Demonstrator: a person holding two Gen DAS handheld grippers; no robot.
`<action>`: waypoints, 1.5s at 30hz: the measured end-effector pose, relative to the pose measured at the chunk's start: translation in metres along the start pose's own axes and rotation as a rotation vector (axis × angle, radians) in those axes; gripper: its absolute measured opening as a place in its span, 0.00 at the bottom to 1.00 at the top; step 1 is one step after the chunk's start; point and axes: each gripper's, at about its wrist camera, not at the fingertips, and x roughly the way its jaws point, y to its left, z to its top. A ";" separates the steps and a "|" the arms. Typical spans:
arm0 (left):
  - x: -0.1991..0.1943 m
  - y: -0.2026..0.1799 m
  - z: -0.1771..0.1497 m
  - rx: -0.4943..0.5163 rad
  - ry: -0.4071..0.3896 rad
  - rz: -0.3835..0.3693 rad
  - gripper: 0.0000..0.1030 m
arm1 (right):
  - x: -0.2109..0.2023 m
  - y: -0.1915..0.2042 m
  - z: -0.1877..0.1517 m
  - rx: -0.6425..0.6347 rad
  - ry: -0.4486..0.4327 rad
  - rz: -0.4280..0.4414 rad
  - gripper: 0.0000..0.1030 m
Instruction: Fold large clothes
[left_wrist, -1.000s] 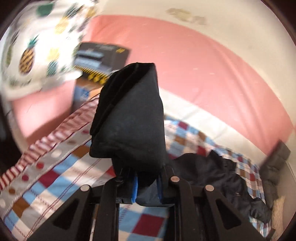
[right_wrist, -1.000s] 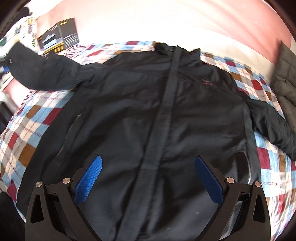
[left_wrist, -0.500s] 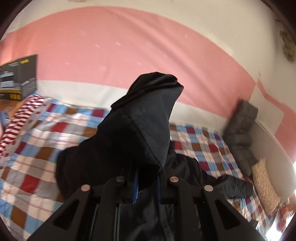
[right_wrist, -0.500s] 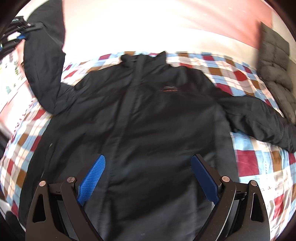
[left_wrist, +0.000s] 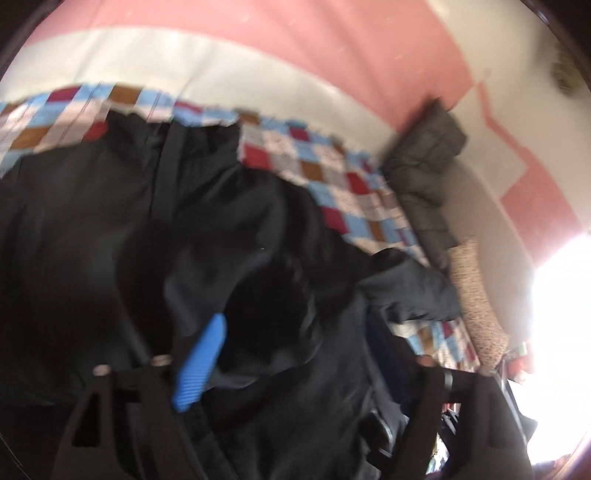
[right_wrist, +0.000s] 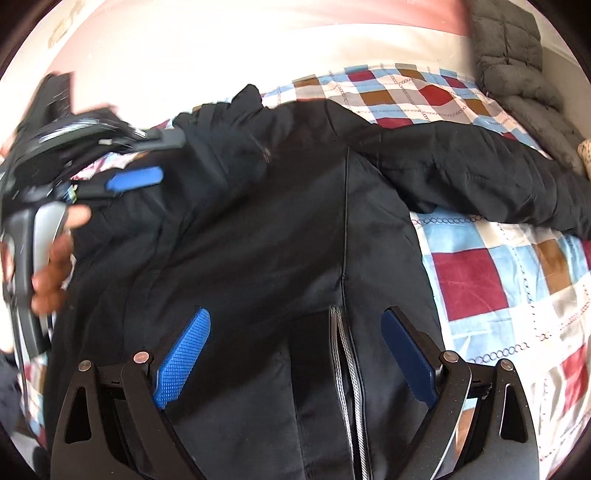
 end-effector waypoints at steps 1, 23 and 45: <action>-0.017 -0.003 -0.001 0.012 -0.028 -0.029 0.84 | -0.001 0.000 0.004 0.009 -0.008 0.022 0.91; -0.110 0.186 -0.015 -0.105 -0.090 0.405 0.50 | 0.090 0.043 0.137 0.171 -0.049 0.264 0.28; -0.030 0.225 0.027 -0.034 -0.008 0.564 0.47 | 0.171 0.056 0.150 -0.099 0.057 -0.090 0.16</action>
